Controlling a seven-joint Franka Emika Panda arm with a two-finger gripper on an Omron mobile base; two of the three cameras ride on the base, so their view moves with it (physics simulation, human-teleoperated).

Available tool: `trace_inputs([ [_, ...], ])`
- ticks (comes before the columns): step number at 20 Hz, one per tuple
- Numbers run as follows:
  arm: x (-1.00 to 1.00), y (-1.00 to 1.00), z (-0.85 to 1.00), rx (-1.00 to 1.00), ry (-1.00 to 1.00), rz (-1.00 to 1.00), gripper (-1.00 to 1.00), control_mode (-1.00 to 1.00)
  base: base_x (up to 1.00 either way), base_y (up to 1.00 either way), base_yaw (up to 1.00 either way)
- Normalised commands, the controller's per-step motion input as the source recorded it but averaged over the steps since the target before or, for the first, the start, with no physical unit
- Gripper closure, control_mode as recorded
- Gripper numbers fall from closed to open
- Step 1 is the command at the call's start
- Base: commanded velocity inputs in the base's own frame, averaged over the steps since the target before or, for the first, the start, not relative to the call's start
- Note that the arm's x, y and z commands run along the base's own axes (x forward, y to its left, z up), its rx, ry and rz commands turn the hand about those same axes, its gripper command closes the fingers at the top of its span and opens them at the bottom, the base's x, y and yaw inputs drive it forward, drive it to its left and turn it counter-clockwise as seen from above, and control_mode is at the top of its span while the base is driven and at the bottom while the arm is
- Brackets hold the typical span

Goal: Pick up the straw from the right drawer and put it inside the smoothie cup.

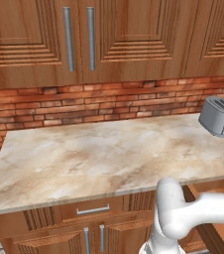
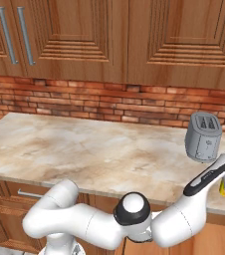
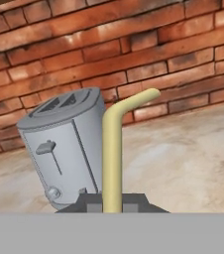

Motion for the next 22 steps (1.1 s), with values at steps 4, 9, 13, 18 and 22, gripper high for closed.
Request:
trace_inputs([
  [4, 0.05, 0.00, -0.18, 0.00, 0.00, 0.00, 1.00, -1.00, 0.00, 0.00, 0.00],
  [9, -0.01, 0.00, -0.17, 0.00, 0.00, 0.00, 1.00, -1.00, 0.00, 0.00, 0.00],
  [13, -0.18, 0.00, -0.16, 0.00, 0.00, 0.00, 1.00, -1.00, 0.00, 0.00, 0.00],
  [18, -0.13, 0.00, -0.03, 0.00, 0.00, -0.01, -1.00, -1.00, 0.00, 0.00, 0.00],
  [22, -0.02, 0.00, 0.00, 0.00, 0.00, -0.02, -1.00, -1.00, 0.00, 0.00, 0.00],
])
